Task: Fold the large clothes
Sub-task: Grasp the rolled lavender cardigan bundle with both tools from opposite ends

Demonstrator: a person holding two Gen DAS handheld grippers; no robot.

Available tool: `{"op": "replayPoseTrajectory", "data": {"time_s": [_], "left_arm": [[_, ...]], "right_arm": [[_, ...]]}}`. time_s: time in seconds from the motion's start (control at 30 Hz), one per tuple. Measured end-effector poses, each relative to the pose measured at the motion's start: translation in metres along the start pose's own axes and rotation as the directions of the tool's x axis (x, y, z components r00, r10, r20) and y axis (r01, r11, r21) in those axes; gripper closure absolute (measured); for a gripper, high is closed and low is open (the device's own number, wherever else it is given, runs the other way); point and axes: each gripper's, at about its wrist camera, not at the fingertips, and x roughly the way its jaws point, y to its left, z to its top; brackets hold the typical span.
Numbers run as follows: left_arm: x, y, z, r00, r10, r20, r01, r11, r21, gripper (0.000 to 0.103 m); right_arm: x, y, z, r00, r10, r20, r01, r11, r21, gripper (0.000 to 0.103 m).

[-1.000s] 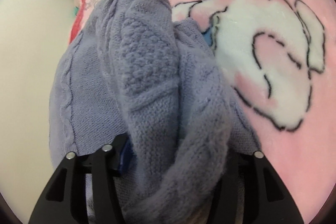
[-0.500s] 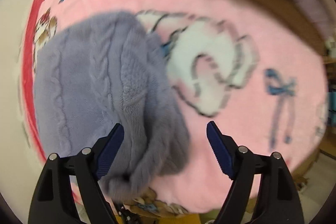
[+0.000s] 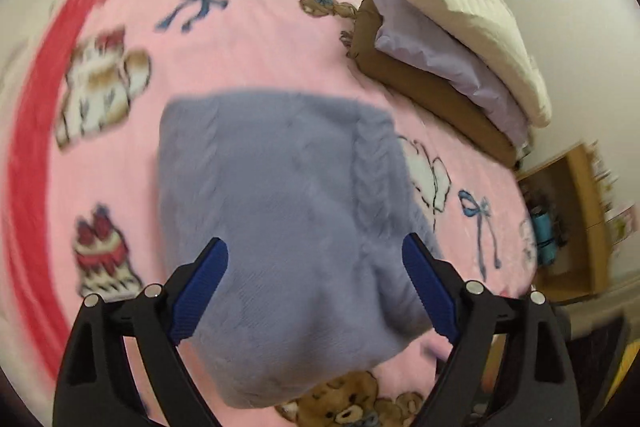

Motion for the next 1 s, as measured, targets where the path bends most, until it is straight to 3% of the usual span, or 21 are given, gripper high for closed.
{"op": "replayPoseTrajectory", "data": {"time_s": [0.07, 0.13, 0.23, 0.33, 0.43, 0.5, 0.63, 0.73, 0.8, 0.87, 0.93, 1.0], "left_arm": [[0.007, 0.016, -0.016, 0.999, -0.046, -0.004, 0.046, 0.998, -0.037, 0.016], [0.017, 0.023, -0.031, 0.999, -0.053, 0.011, 0.054, 0.998, -0.032, 0.016], [0.018, 0.019, -0.042, 0.998, -0.04, 0.053, 0.039, 0.999, 0.025, 0.016], [0.028, 0.021, -0.046, 0.998, -0.049, 0.042, 0.048, 0.999, 0.024, 0.016], [0.042, 0.017, -0.051, 1.0, 0.0, 0.03, -0.001, 0.998, 0.056, 0.014], [0.051, 0.015, -0.056, 0.999, 0.032, 0.023, -0.034, 0.996, 0.083, 0.014], [0.059, 0.018, -0.061, 0.999, 0.044, 0.026, -0.046, 0.997, 0.059, 0.013], [0.062, 0.019, -0.056, 0.999, 0.041, 0.017, -0.042, 0.998, 0.046, 0.007], [0.057, 0.013, -0.052, 0.999, 0.053, 0.01, -0.054, 0.996, 0.065, 0.006], [0.044, 0.008, -0.048, 0.999, 0.051, 0.015, -0.053, 0.994, 0.095, 0.006], [0.02, 0.012, -0.043, 0.999, 0.023, 0.042, -0.027, 0.995, 0.091, 0.006], [0.002, 0.026, -0.037, 0.997, 0.018, 0.076, -0.023, 0.998, 0.062, 0.005]], "right_arm": [[0.017, 0.004, -0.007, 0.999, 0.011, -0.053, -0.013, 0.999, -0.051, 0.082], [0.032, 0.007, -0.019, 0.994, -0.034, -0.103, 0.024, 0.995, -0.1, 0.088], [0.041, 0.003, -0.038, 0.978, -0.146, -0.149, 0.126, 0.983, -0.136, 0.09], [0.05, -0.006, -0.058, 0.946, -0.23, -0.23, 0.208, 0.971, -0.116, 0.09], [0.057, -0.003, -0.069, 0.941, -0.215, -0.26, 0.194, 0.975, -0.105, 0.09], [0.069, 0.005, -0.08, 0.922, -0.228, -0.313, 0.196, 0.972, -0.132, 0.09], [0.077, 0.003, -0.098, 0.911, -0.23, -0.341, 0.224, 0.973, -0.058, 0.09], [0.081, 0.005, -0.096, 0.904, -0.247, -0.35, 0.24, 0.969, -0.065, 0.09], [0.08, 0.001, -0.091, 0.908, -0.215, -0.36, 0.215, 0.976, -0.042, 0.088], [0.072, -0.018, -0.08, 0.926, -0.121, -0.359, 0.151, 0.987, 0.057, 0.086], [0.055, -0.037, -0.067, 0.944, -0.042, -0.329, 0.107, 0.977, 0.183, 0.078], [0.038, -0.05, -0.058, 0.955, -0.048, -0.294, 0.131, 0.954, 0.27, 0.018]]}}
